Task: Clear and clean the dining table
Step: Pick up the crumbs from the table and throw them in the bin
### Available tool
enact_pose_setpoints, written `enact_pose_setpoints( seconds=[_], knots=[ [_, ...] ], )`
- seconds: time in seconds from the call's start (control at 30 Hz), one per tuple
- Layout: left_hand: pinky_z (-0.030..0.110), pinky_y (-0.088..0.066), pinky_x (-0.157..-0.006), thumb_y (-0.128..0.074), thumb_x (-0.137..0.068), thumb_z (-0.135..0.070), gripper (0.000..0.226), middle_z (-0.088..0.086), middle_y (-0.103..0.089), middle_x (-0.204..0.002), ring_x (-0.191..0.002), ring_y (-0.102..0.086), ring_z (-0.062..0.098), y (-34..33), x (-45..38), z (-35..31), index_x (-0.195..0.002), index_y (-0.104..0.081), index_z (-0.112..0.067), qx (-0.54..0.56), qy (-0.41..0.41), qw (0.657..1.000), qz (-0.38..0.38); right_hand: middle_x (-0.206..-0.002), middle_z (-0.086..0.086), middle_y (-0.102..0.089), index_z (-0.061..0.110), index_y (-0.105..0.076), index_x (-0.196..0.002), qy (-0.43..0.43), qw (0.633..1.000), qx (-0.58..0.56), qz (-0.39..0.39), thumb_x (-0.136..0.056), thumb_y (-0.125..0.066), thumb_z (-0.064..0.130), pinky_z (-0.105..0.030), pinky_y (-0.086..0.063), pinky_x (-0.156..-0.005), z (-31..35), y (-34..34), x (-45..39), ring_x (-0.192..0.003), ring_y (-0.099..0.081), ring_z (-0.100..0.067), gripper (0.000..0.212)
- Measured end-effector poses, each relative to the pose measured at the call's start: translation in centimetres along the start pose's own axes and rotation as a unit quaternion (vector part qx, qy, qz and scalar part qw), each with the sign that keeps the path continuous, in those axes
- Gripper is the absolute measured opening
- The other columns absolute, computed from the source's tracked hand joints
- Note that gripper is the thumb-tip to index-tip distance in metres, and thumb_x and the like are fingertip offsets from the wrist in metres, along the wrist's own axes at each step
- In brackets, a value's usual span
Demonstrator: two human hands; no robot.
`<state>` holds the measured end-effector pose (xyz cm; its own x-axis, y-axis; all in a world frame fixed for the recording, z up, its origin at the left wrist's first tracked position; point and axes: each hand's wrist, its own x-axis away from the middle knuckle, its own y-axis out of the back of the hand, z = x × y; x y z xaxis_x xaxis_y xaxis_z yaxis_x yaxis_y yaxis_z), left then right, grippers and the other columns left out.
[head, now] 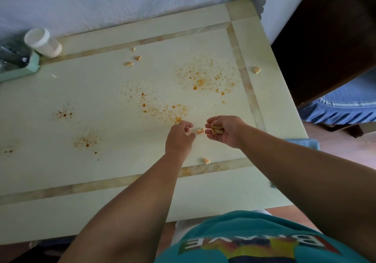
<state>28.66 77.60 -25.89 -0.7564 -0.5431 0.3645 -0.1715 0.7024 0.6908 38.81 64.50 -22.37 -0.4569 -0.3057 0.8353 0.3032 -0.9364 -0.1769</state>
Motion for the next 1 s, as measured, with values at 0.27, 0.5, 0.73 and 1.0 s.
enact_pose_setpoints(
  seconds=[0.27, 0.5, 0.73, 1.0],
  knots=[
    [0.025, -0.044, -0.071, -0.058, -0.090, -0.020, 0.035, -0.004, -0.043, -0.126, -0.096, -0.057, 0.013, -3.2, 0.2, -1.3, -0.123, -0.054, -0.031, -0.140, -0.039, 0.989, 0.013, -0.098, -0.019, -0.064, -0.003, -0.063, -0.099, -0.015, 1.000, 0.023, 0.005, -0.094, -0.038, -0.009, -0.035, -0.059, -0.066, 0.0, 2.9, 0.6, -0.081, -0.066, -0.030, 0.026],
    [0.029, -0.041, -0.065, -0.053, -0.091, -0.014, 0.014, -0.002, -0.046, -0.101, -0.087, -0.055, 0.019, -4.4, 1.2, -1.7, -0.100, -0.056, -0.025, -0.190, -0.031, 0.980, -0.048, -0.100, -0.021, -0.064, -0.007, -0.062, -0.111, -0.026, 0.999, 0.037, 0.029, -0.097, -0.040, -0.003, -0.038, -0.059, -0.072, -0.7, 4.0, 1.2, -0.084, -0.066, -0.032, 0.027],
    [0.025, -0.039, -0.069, -0.058, -0.087, -0.019, 0.004, -0.004, -0.062, -0.089, -0.080, -0.054, 0.015, -4.1, 2.7, -1.1, -0.092, -0.058, -0.019, -0.091, 0.081, 0.992, -0.033, -0.102, -0.021, -0.065, -0.008, -0.062, -0.114, -0.028, 0.998, 0.036, 0.045, -0.100, -0.043, 0.004, -0.041, -0.059, -0.081, -1.5, 3.9, 1.7, -0.091, -0.066, -0.034, 0.027],
    [0.031, -0.055, -0.067, -0.071, -0.082, -0.023, 0.012, -0.002, -0.071, -0.077, -0.063, -0.065, 0.014, -2.4, 3.9, -3.0, -0.090, -0.069, -0.014, 0.230, 0.143, 0.961, -0.060, -0.096, -0.019, -0.064, -0.003, -0.063, -0.099, -0.025, 0.998, 0.022, 0.048, -0.099, -0.050, 0.017, -0.043, -0.057, -0.085, -2.0, 2.8, 1.8, -0.084, -0.064, -0.033, 0.024]
  ],
)
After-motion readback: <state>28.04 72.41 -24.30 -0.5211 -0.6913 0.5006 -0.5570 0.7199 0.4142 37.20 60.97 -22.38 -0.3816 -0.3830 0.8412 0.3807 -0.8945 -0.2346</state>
